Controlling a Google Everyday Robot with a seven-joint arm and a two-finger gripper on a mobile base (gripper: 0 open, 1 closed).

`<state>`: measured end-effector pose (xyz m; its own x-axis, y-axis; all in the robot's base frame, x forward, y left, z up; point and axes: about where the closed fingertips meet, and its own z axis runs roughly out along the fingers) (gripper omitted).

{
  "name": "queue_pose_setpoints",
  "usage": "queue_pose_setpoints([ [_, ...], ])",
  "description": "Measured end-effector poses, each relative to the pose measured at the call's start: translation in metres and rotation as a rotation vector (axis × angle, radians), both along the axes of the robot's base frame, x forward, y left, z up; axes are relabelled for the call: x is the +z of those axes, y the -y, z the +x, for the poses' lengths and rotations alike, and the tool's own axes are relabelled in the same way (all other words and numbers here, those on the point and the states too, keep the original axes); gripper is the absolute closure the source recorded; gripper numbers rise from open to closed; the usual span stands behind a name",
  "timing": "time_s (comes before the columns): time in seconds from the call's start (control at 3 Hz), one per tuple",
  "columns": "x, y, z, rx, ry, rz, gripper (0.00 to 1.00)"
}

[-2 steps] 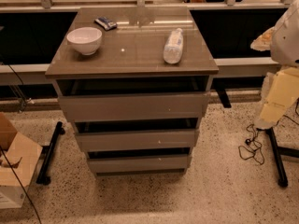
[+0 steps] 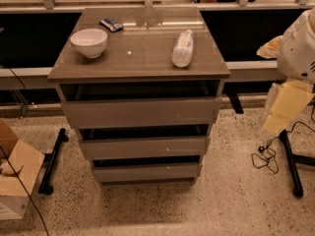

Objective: Open bottom drawer

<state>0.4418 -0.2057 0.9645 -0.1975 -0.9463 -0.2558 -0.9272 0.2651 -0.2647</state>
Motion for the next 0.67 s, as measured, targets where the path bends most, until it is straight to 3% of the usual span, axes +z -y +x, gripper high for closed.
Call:
queue_pose_setpoints([
  [0.67, -0.073, -0.051, 0.028, 0.021, 0.042, 0.205, 0.0],
])
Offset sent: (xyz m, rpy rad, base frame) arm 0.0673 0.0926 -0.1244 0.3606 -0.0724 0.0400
